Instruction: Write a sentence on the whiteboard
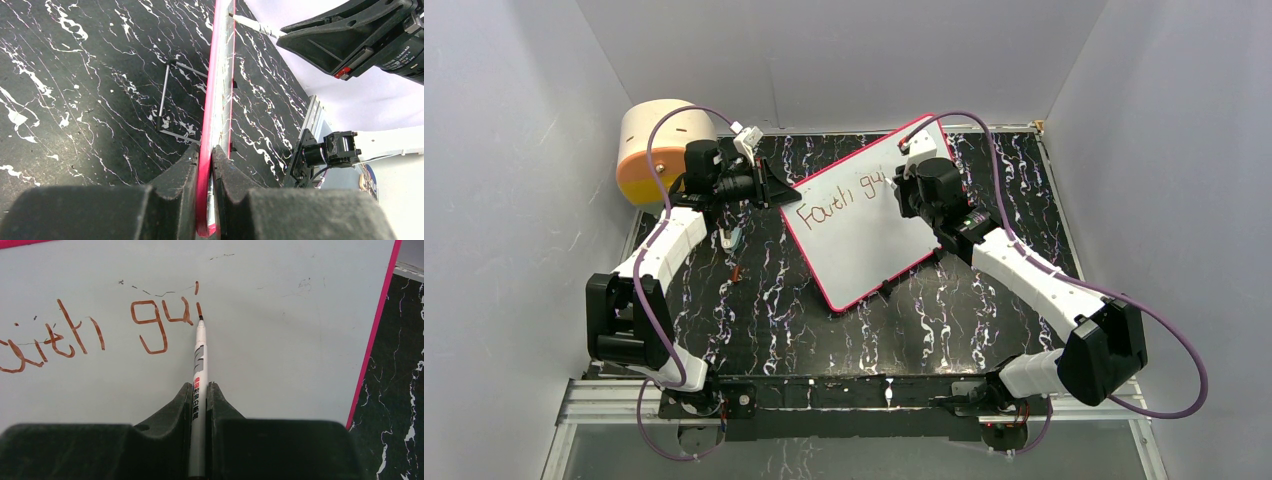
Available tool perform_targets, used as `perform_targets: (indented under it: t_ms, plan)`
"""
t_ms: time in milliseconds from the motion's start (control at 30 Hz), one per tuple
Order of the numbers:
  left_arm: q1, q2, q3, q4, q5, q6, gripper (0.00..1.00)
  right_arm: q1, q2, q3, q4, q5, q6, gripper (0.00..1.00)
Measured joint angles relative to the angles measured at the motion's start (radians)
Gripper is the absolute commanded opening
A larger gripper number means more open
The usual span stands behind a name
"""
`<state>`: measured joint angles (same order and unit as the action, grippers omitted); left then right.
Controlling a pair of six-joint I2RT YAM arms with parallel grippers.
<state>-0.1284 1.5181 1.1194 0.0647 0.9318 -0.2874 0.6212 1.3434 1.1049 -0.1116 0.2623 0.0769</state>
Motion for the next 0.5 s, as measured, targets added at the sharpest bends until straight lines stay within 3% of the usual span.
perform_targets:
  t_ms: [500]
  plan:
    - [0.000,0.000,0.000,-0.006,0.000,0.000,0.00,0.000,-0.007,0.000,-0.022,0.001,0.003,0.00]
